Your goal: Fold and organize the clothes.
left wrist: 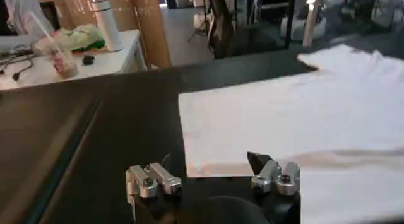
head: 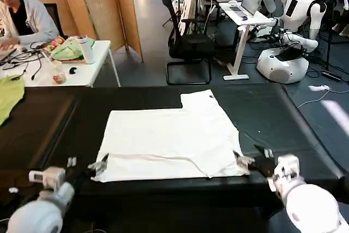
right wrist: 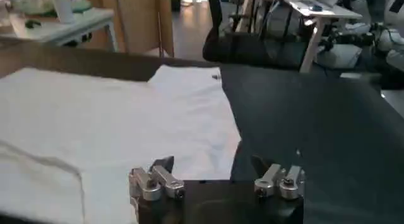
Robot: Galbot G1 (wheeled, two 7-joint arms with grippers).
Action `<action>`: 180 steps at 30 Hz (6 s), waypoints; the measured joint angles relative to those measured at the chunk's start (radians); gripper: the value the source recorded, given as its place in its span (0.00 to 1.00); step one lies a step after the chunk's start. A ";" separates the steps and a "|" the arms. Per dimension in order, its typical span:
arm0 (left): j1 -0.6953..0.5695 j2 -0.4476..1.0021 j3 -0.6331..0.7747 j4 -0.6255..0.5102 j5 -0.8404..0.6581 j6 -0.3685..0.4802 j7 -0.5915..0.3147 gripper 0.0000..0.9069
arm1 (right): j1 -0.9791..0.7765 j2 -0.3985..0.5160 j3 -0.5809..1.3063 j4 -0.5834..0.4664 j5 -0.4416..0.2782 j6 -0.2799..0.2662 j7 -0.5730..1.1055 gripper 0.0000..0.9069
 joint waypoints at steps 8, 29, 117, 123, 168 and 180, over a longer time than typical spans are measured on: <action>-0.257 0.000 0.093 0.236 -0.022 -0.008 0.018 0.97 | 0.312 0.078 -0.166 -0.313 -0.070 0.033 -0.003 0.97; -0.690 -0.047 0.334 0.731 -0.079 0.041 0.076 0.97 | 0.713 0.319 -0.295 -0.899 -0.137 -0.015 -0.002 0.97; -0.139 0.141 0.144 0.155 0.054 0.077 0.099 0.00 | 0.059 -0.153 -0.143 -0.055 0.004 -0.079 -0.010 0.00; -0.093 0.119 0.139 0.156 0.122 0.077 0.100 0.00 | -0.006 -0.146 -0.142 -0.033 -0.022 -0.079 -0.010 0.00; -0.230 -0.063 0.090 0.320 -0.014 0.021 0.046 0.97 | 0.143 0.138 -0.080 -0.288 -0.072 0.022 0.039 0.97; -0.266 -0.107 0.101 0.401 -0.042 0.018 0.067 0.24 | 0.145 0.189 -0.075 -0.340 -0.100 0.033 0.037 0.24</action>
